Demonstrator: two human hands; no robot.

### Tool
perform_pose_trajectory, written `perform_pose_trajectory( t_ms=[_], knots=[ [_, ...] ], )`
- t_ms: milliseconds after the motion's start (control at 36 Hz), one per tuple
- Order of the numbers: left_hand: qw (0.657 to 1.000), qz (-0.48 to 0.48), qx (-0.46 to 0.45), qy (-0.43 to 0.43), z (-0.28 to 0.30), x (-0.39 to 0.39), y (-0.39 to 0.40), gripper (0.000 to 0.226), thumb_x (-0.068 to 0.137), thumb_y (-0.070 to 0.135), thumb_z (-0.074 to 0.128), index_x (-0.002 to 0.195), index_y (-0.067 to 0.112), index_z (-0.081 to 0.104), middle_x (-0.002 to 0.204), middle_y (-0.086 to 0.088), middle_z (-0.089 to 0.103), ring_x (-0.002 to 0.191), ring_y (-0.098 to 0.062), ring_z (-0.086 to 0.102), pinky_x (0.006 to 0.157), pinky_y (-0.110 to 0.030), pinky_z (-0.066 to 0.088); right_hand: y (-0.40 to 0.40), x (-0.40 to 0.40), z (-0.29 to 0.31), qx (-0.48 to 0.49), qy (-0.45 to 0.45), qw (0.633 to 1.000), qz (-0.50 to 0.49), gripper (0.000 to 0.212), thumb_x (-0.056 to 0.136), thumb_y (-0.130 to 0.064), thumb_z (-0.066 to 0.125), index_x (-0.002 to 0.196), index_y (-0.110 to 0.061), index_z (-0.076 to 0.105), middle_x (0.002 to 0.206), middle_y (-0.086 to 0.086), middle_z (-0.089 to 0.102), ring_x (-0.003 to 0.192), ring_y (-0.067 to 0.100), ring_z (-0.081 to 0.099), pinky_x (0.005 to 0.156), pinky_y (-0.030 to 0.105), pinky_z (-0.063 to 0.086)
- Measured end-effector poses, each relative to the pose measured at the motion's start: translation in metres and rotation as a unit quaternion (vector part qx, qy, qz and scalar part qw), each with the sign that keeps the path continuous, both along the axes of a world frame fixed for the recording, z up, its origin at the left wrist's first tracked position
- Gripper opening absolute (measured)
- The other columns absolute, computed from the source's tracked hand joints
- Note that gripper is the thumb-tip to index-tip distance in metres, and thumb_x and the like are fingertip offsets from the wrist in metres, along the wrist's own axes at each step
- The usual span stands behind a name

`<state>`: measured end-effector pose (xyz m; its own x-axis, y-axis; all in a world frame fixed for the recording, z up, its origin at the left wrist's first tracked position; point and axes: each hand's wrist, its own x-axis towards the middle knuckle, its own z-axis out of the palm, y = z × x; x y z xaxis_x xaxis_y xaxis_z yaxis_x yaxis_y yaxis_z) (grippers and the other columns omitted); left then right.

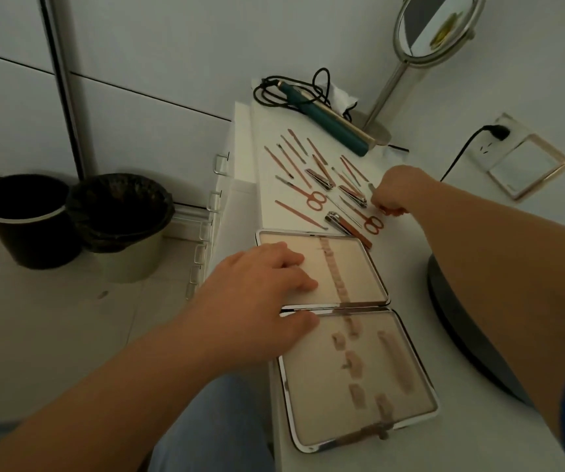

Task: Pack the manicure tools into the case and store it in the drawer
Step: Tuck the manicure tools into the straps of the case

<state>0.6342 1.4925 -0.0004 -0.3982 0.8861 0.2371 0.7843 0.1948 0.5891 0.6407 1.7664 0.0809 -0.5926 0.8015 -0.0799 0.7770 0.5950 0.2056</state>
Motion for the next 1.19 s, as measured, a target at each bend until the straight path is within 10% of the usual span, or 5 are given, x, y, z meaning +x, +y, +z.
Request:
perform_pose_trajectory(
  t_ms=[361, 500, 667, 972, 1194],
  knots=[
    [0.997, -0.001, -0.065, -0.036, 0.024, 0.008, -0.004, 0.049, 0.083, 0.045, 0.052, 0.13, 0.04, 0.041, 0.15, 0.013, 0.021, 0.14, -0.004, 0.0, 0.115, -0.042, -0.004, -0.109, 0.075, 0.018, -0.101, 0.234, 0.959, 0.125, 0.022, 0.081, -0.036, 0.059, 0.065, -0.023, 0.066, 0.058, -0.004, 0.061, 0.046, 0.004, 0.05, 0.042, 0.017, 0.037],
    [0.978, 0.076, 0.078, -0.18, 0.044, 0.028, -0.02, 0.039, 0.082, 0.044, 0.054, 0.12, 0.037, 0.054, 0.123, 0.019, 0.052, 0.102, 0.012, 0.043, 0.082, -0.003, 0.034, -0.168, 0.135, 0.009, -0.183, 0.313, 0.914, 0.181, 0.021, 0.079, -0.038, 0.055, 0.062, -0.028, 0.06, 0.058, -0.021, 0.061, 0.05, -0.009, 0.052, 0.046, 0.014, 0.035],
    [0.917, 0.051, 0.154, -0.365, 0.053, 0.078, -0.036, 0.027, 0.085, 0.043, 0.047, 0.095, 0.03, 0.068, 0.095, 0.004, 0.07, 0.093, -0.01, 0.064, 0.088, -0.04, 0.051, -0.211, 0.167, -0.002, -0.266, 0.387, 0.856, 0.214, 0.016, 0.075, -0.04, 0.053, 0.068, -0.029, 0.063, 0.064, -0.024, 0.062, 0.056, -0.005, 0.055, 0.047, 0.006, 0.04],
    [0.877, 0.111, 0.245, -0.398, 0.047, 0.116, -0.046, 0.023, 0.092, 0.02, 0.046, 0.078, 0.025, 0.064, 0.087, 0.008, 0.072, 0.08, -0.005, 0.066, 0.067, -0.02, 0.055, -0.232, 0.191, -0.028, -0.144, 0.359, 0.869, 0.309, 0.016, 0.072, -0.051, 0.042, 0.062, -0.041, 0.05, 0.059, -0.024, 0.052, 0.066, -0.001, 0.049, 0.053, 0.01, 0.026],
    [0.84, 0.142, 0.279, -0.444, 0.044, 0.131, -0.039, 0.022, 0.091, 0.02, 0.049, 0.079, 0.023, 0.067, 0.08, 0.012, 0.072, 0.073, -0.001, 0.066, 0.055, -0.01, 0.047, -0.223, 0.204, -0.049, -0.065, 0.447, 0.83, 0.327, 0.033, 0.078, -0.052, 0.057, 0.103, -0.031, 0.055, 0.106, -0.019, 0.043, 0.098, -0.008, 0.037, 0.072, -0.002, 0.036]
  ],
)
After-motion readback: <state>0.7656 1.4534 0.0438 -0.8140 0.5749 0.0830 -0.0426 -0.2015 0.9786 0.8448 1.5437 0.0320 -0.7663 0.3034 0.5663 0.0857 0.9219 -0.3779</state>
